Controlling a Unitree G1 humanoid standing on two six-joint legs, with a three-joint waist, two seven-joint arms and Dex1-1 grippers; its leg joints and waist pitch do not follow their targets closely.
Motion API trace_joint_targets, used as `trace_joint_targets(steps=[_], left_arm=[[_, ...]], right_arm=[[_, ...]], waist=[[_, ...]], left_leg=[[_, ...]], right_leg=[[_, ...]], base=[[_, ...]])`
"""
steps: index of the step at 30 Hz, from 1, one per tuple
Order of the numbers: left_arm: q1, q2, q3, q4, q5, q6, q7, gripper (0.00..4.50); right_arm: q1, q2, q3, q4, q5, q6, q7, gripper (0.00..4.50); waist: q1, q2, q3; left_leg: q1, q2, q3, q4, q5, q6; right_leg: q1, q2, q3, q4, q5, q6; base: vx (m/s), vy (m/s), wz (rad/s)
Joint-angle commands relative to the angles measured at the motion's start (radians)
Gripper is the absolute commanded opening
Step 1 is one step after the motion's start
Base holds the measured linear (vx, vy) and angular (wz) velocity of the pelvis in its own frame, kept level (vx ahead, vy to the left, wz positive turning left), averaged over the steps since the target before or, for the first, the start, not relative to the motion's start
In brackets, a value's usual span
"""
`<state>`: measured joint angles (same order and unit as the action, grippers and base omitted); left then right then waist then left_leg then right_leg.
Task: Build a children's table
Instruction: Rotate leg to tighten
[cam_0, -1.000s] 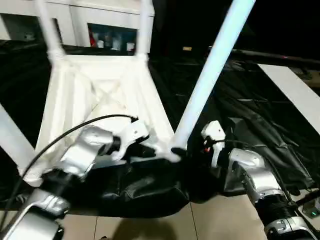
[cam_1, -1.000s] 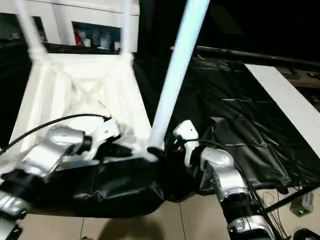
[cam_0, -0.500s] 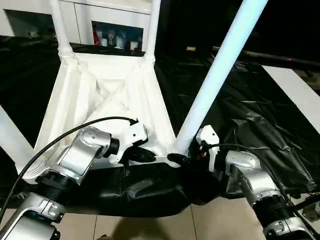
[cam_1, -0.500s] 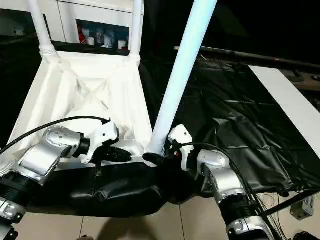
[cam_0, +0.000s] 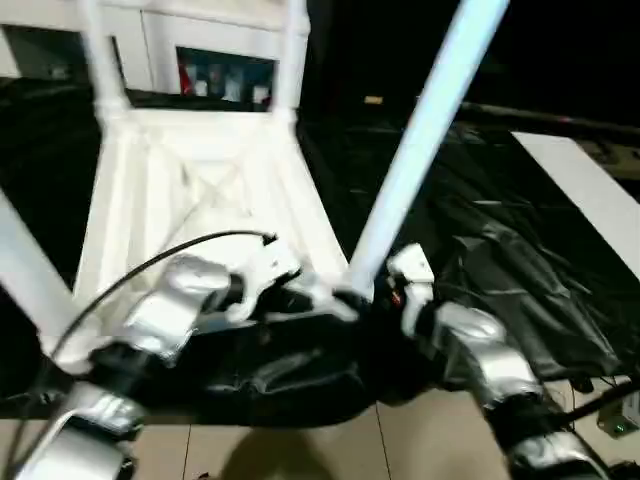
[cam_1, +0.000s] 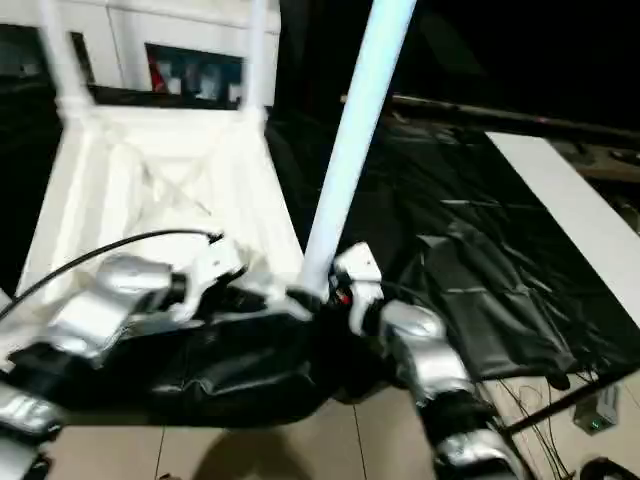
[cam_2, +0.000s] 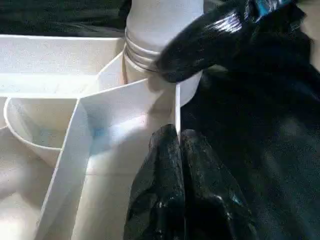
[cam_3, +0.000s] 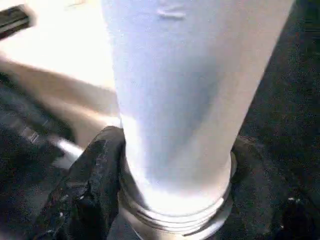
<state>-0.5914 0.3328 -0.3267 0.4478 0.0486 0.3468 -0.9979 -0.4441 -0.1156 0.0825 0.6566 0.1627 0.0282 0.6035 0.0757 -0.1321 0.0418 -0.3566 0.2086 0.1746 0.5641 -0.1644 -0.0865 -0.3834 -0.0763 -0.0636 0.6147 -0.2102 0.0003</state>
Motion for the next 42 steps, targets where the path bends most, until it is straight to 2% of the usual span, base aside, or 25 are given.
trace_joint_targets(steps=[1, 3, 6, 9, 11, 13, 15, 19, 21, 22, 24, 26, 28, 29, 31, 33, 36, 38, 42], left_arm=[[-0.007, -0.076, -0.023, 0.084, 0.013, 0.016, 0.094, 0.0], [-0.034, -0.113, -0.012, 0.135, 0.03, 0.029, 0.181, 0.0], [-0.088, -0.176, 0.005, 0.245, 0.059, 0.006, 0.309, 0.0], [-0.107, -0.194, 0.012, 0.285, 0.065, -0.021, 0.322, 0.0], [-0.113, -0.195, 0.006, 0.295, 0.068, -0.04, 0.303, 0.0], [-0.109, -0.184, -0.004, 0.286, 0.07, -0.047, 0.272, 0.0], [-0.104, -0.169, -0.013, 0.267, 0.069, -0.043, 0.246, 0.0], [-0.102, -0.134, -0.026, 0.266, 0.075, -0.051, 0.197, 0.0], [-0.087, -0.098, -0.037, 0.232, 0.074, -0.049, 0.139, 0.0], [-0.087, -0.098, -0.037, 0.232, 0.074, -0.049, 0.139, 0.0], [-0.056, -0.04, -0.057, 0.162, 0.064, -0.052, 0.035, 0.0], [-0.047, -0.024, -0.06, 0.139, 0.058, -0.048, 0.007, 0.0], [-0.026, 0.013, -0.069, 0.085, 0.039, -0.038, -0.06, 0.0], [-0.018, 0.03, -0.073, 0.064, 0.033, -0.045, -0.087, 0.0], [-0.013, 0.041, -0.076, 0.05, 0.029, -0.052, -0.104, 0.0], [-0.001, 0.075, -0.081, 0.016, 0.015, -0.05, -0.158, 0.0], [-0.004, 0.082, -0.075, 0.016, 0.016, -0.046, -0.16, 0.0], [-0.008, 0.086, -0.071, 0.011, 0.016, -0.04, -0.159, 0.0], [-0.004, 0.091, -0.071, -0.009, 0.015, -0.029, -0.164, 0.0]], right_arm=[[-0.024, 0.01, -0.061, 0.079, -0.034, 0.003, -0.175, 2.7], [-0.043, 0.029, -0.07, 0.11, -0.044, -0.002, -0.248, 2.7], [-0.086, 0.073, -0.085, 0.178, -0.05, -0.014, -0.366, 2.7], [-0.1, 0.09, -0.07, 0.193, -0.062, -0.036, -0.366, 2.7], [-0.102, 0.099, -0.071, 0.186, -0.054, -0.057, -0.333, 2.7], [-0.095, 0.093, -0.078, 0.167, -0.027, -0.076, -0.269, 2.7], [-0.087, 0.076, -0.076, 0.147, -0.013, -0.084, -0.211, 3.26], [-0.077, 0.017, -0.037, 0.128, -0.031, -0.085, -0.108, 3.61], [-0.058, -0.033, -0.019, 0.092, -0.025, -0.077, -0.008, 3.61], [-0.058, -0.033, -0.019, 0.092, -0.025, -0.077, -0.008, 3.61], [-0.028, -0.095, -0.007, 0.027, -0.001, -0.064, 0.127, 3.61], [-0.02, -0.108, -0.007, 0.01, 0.006, -0.059, 0.158, 3.61], [-0.007, -0.135, -0.001, -0.023, 0.019, -0.047, 0.214, 3.61], [-0.001, -0.147, 0.003, -0.037, 0.023, -0.041, 0.239, 3.61], [0.003, -0.155, 0.008, -0.046, 0.027, -0.036, 0.255, 3.61], [0.014, -0.173, 0.029, -0.065, 0.027, -0.028, 0.3, 3.61], [0.02, -0.178, 0.041, -0.071, 0.022, -0.026, 0.324, 3.61], [0.023, -0.177, 0.047, -0.069, 0.012, -0.027, 0.341, 3.61], [0.028, -0.173, 0.059, -0.076, 0.005, -0.021, 0.35, 3.61]], waist=[[-0.004, 0.015, -0.039], [-0.003, 0.014, -0.042], [0.0, 0.015, -0.044], [0.007, 0.017, -0.047], [0.01, 0.017, -0.047], [0.012, 0.017, -0.048], [0.014, 0.018, -0.049], [0.013, 0.022, -0.049], [0.013, 0.025, -0.048], [0.013, 0.022, -0.049], [0.013, 0.025, -0.053], [0.01, 0.026, -0.052], [0.008, 0.023, -0.053], [0.01, 0.025, -0.053], [0.011, 0.025, -0.052], [0.012, 0.026, -0.051], [0.013, 0.029, -0.05], [0.013, 0.027, -0.05], [0.013, 0.028, -0.051]], left_leg=[[0.013, 0.03, -0.01, -0.07, -0.339, -0.056], [0.017, 0.029, -0.01, -0.068, -0.346, -0.058], [0.014, 0.027, -0.01, -0.068, -0.339, -0.054], [0.012, 0.026, -0.008, -0.067, -0.312, -0.047], [0.007, 0.026, -0.006, -0.067, -0.282, -0.032], [0.006, 0.027, -0.005, -0.065, -0.274, -0.022], [0.005, 0.027, -0.004, -0.064, -0.257, -0.014], [0.0, 0.027, -0.004, -0.065, -0.231, -0.002], [0.002, 0.029, -0.005, -0.066, -0.239, -0.001], [0.0, 0.029, -0.005, -0.065, -0.235, 0.003], [-0.001, 0.032, -0.008, -0.064, -0.217, 0.004], [0.0, 0.031, -0.004, -0.062, -0.19, 0.018], [0.0, 0.031, -0.003, -0.061, -0.181, 0.022], [0.0, 0.032, -0.004, -0.06, -0.17, 0.027], [0.003, 0.031, -0.001, -0.059, -0.171, 0.029], [0.004, 0.031, 0.0, -0.06, -0.177, 0.026], [0.007, 0.031, 0.0, -0.063, -0.199, 0.012], [0.005, 0.031, -0.001, -0.063, -0.215, 0.002], [0.005, 0.031, -0.002, -0.062, -0.203, 0.0]], right_leg=[[0.015, -0.071, 0.047, -0.096, -0.41, -0.118], [0.012, -0.07, 0.046, -0.098, -0.411, -0.112], [0.012, -0.069, 0.046, -0.097, -0.384, -0.106], [0.015, -0.068, 0.047, -0.093, -0.324, -0.107], [0.021, -0.066, 0.047, -0.087, -0.267, -0.118], [0.022, -0.067, 0.048, -0.086, -0.252, -0.124], [0.025, -0.067, 0.047, -0.083, -0.227, -0.135], [0.032, -0.065, 0.044, -0.082, -0.205, -0.146], [0.03, -0.066, 0.044, -0.083, -0.212, -0.148], [0.034, -0.066, 0.044, -0.082, -0.209, -0.152], [0.038, -0.067, 0.043, -0.076, -0.167, -0.165], [0.036, -0.063, 0.043, -0.07, -0.106, -0.189], [0.036, -0.062, 0.043, -0.067, -0.086, -0.203], [0.039, -0.064, 0.043, -0.064, -0.073, -0.208], [0.036, -0.061, 0.044, -0.065, -0.066, -0.216], [0.034, -0.061, 0.044, -0.065, -0.074, -0.216], [0.032, -0.061, 0.044, -0.067, -0.097, -0.215], [0.033, -0.063, 0.044, -0.069, -0.122, -0.209], [0.034, -0.064, 0.045, -0.068, -0.116, -0.206]], base=[[0.0, 0.0, 0.0], [0.0, 0.0, 0.0], [0.0, 0.0, 0.0], [0.0, 0.0, 0.0], [0.0, 0.0, 0.0], [0.0, 0.0, 0.0], [0.0, 0.0, 0.0], [0.0, 0.0, 0.0], [0.0, 0.0, 0.0], [0.0, 0.0, 0.0], [0.0, 0.0, 0.0], [0.0, 0.0, 0.0], [0.0, 0.0, 0.0], [0.0, 0.0, 0.0], [0.0, 0.0, 0.0], [0.0, 0.0, 0.0], [0.0, 0.0, 0.0], [0.0, 0.0, 0.0], [0.0, 0.0, 0.0]])
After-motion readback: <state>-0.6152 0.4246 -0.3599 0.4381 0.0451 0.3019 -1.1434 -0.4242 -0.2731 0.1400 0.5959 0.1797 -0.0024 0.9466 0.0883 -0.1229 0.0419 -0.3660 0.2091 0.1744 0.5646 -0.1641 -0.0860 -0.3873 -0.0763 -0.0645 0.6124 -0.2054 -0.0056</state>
